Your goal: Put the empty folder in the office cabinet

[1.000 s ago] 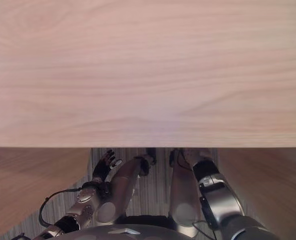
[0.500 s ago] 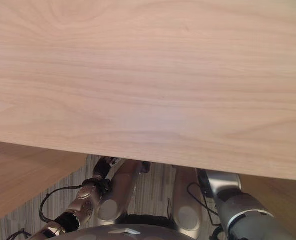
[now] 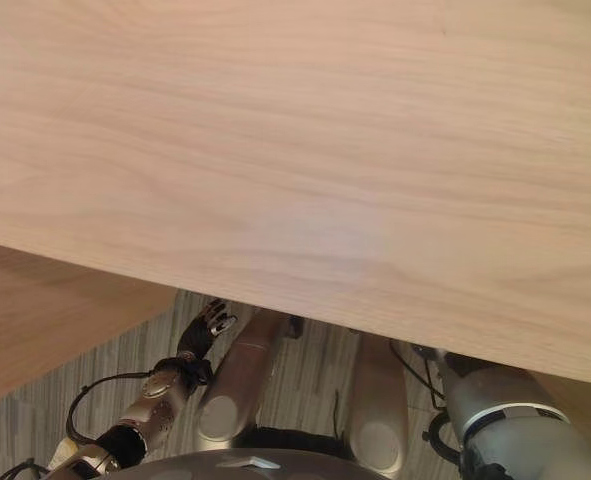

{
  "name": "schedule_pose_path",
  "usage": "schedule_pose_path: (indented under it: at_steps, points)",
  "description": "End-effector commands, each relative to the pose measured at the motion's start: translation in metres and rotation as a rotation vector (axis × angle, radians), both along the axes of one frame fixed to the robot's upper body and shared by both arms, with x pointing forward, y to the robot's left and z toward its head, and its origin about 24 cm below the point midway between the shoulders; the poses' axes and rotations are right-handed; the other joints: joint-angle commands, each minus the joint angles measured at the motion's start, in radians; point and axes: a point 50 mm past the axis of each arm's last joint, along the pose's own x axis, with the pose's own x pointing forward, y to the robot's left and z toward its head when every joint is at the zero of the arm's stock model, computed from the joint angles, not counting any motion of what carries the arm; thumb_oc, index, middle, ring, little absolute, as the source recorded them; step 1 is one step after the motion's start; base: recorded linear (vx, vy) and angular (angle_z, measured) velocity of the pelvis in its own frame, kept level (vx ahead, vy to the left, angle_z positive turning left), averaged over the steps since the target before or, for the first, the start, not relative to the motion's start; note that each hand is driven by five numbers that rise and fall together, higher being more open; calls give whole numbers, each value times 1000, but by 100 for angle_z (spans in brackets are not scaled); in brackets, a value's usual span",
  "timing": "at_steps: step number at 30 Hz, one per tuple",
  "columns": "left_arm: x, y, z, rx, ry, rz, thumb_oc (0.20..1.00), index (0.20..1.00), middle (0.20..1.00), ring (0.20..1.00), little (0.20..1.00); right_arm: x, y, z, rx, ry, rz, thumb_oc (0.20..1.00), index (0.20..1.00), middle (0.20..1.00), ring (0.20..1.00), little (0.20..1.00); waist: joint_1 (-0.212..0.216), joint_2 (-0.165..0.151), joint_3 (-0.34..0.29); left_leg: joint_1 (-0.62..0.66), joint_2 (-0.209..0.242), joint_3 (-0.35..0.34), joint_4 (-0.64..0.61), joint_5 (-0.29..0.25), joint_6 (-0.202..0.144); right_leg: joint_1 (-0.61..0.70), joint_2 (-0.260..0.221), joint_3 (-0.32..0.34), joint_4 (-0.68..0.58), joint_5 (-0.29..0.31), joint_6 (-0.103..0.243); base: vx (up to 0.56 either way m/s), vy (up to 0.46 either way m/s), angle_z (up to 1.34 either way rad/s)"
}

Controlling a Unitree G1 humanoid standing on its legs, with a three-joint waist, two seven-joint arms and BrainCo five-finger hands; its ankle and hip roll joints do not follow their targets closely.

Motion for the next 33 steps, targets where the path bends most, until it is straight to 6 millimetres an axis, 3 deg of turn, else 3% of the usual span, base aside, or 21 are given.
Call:
schedule_pose_path:
  at_steps: [1, 3, 10, 11, 17, 19, 33]
  points:
    - [-20, 5, -3, -30, 12, 21, 1000, 1000, 1000, 1000, 1000, -8, -51, 80, -205, -233, -163, 200, 200, 200, 200, 200, 11, 70, -49, 10, -9, -49, 21, -83, 6, 43, 41, -50, 51, -161, -9, 0, 0, 0]
    - [-19, 5, -2, -32, 10, 26, 1000, 1000, 1000, 1000, 1000, -5, -45, 93, -233, -260, -139, 200, 200, 200, 200, 200, 16, 77, -49, -15, -9, -48, 39, -82, 2, 31, 41, -51, 60, -168, -14, 0, 0, 0]
    - [-17, 4, 2, -33, -2, 27, 1000, 1000, 1000, 1000, 1000, -1, -39, 100, -289, -227, -86, 200, 200, 200, 200, 200, 24, 80, -49, -45, -1, -41, 57, -65, -9, 28, 40, -56, 57, -176, -23, -10, -1, 0]
    - [-17, 4, 2, -32, -4, 26, 1000, 1000, 1000, 1000, 1000, 2, -38, 98, -298, -208, -52, 1000, 1000, 1000, 1000, 1000, 25, 80, -49, -49, -1, -41, 60, -63, -11, 28, 40, -57, 55, -178, -25, -44, -6, 1]
    - [-18, 7, 3, -34, -19, 11, 1000, 1000, 1000, 1000, 1000, 6, -36, 82, -361, -70, 7, 1000, 1000, 1000, 1000, 1000, 26, 79, -49, -47, 5, -33, 58, -49, -19, 44, 40, -58, 36, -178, -28, -36, 21, -6]
    - [-18, 8, 4, -36, -26, 14, 1000, 1000, 1000, 1000, 1000, 4, -35, 74, -457, -25, -27, 1000, 1000, 1000, 1000, 1000, 21, 75, -49, -43, 8, -26, 57, -47, -19, 53, 40, -55, 28, -176, -26, -53, 42, 0]
    - [-14, -2, 7, -27, -54, 21, 1000, 1000, 1000, 1000, 1000, 4, -26, 41, -657, 109, 32, 1000, 1000, 1000, 1000, 1000, 10, 60, -49, -5, 2, -14, 35, -60, -10, 93, 38, -40, -20, -151, -13, -58, 31, -3]
